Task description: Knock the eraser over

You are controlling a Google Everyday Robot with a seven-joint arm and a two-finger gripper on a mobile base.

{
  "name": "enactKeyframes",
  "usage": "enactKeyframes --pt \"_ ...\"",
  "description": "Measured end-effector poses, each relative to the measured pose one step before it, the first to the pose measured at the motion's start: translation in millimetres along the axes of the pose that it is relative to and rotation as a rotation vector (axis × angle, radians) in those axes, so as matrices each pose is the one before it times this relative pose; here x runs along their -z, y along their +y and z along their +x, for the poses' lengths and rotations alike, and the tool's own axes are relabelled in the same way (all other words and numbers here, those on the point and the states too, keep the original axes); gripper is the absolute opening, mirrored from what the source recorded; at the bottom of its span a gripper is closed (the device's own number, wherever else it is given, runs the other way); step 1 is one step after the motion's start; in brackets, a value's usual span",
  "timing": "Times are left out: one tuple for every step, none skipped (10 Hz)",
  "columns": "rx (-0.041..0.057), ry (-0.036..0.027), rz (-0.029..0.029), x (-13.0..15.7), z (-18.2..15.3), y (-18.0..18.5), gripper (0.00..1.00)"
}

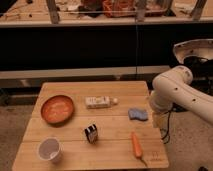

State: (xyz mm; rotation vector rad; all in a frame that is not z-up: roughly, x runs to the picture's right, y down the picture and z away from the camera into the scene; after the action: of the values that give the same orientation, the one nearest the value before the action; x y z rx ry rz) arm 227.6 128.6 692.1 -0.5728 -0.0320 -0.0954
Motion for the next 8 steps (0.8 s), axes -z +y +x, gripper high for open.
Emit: enactKeyframes --pt "0.01698 0.00069 0.0008 -2.51 -4.44 1.56 0.8" --pt "0.03453 -0.00543 0.00082 -4.16 -16.53 0.21 0.8" --pt "0.04051 -0.00296 0.00102 -5.21 -17.94 0.41 0.8" --pt "0.02255 0.0001 0.00115 -3.07 -7.48 0.7 0.8" --pt "0.02263 -0.00052 0.00089 -3.33 -4.34 1.31 0.8" --pt "0.03115 0.00123 0.00252 -3.62 -3.72 1.72 0.8" --pt "0.01421 0.00124 0.00239 -1.6 -2.51 0.63 0.8" --pt "0.02431 0.00053 0.00176 -3.18 -7.58 -1.11 0.8"
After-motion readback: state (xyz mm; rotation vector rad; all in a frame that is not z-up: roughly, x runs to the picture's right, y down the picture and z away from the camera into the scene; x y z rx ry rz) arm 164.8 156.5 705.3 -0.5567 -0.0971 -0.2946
